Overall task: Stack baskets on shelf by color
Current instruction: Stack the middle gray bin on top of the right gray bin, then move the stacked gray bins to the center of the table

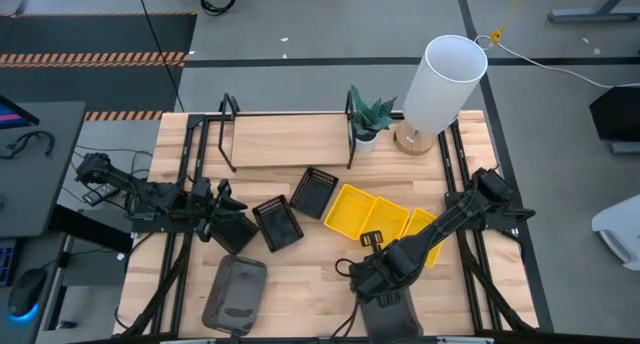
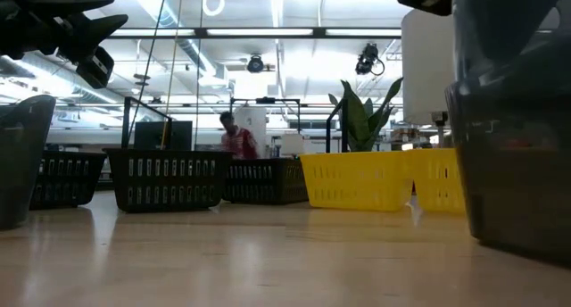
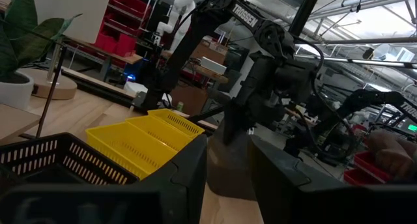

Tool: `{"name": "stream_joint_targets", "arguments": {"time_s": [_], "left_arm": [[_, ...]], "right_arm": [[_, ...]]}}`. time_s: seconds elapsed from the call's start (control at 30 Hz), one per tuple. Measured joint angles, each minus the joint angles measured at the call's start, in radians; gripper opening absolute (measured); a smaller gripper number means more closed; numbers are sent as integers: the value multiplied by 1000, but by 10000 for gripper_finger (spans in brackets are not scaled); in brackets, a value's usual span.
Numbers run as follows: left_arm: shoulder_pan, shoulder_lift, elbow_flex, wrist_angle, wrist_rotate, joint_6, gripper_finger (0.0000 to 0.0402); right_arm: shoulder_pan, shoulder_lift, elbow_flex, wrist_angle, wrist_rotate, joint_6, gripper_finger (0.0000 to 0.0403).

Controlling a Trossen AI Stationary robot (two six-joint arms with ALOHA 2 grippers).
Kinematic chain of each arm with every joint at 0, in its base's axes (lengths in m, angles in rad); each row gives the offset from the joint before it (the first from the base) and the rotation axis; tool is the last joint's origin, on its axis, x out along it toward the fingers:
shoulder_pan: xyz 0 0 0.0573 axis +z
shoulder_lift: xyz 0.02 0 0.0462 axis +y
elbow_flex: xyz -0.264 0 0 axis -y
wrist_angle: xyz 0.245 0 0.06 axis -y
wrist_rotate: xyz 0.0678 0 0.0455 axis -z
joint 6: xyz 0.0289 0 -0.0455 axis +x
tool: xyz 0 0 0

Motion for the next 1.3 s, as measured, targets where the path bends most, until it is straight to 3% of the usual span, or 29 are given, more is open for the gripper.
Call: {"name": "stream_joint_targets", "arguments": {"time_s": [0.3, 0.8, 1.0, 1.3], "left_arm": [[0, 0, 0, 0, 0, 0, 117], [0, 0, 0, 0, 0, 0, 117], [0, 0, 0, 0, 0, 0, 117], [0, 0, 0, 0, 0, 0, 117]], "right_arm": [[-8, 0, 0, 33, -7, -67, 22], [-54, -8, 36, -36, -102, -76, 141], [28, -13, 68, 24, -93, -51, 148], [191, -2, 68, 196, -89, 134, 148]]}}
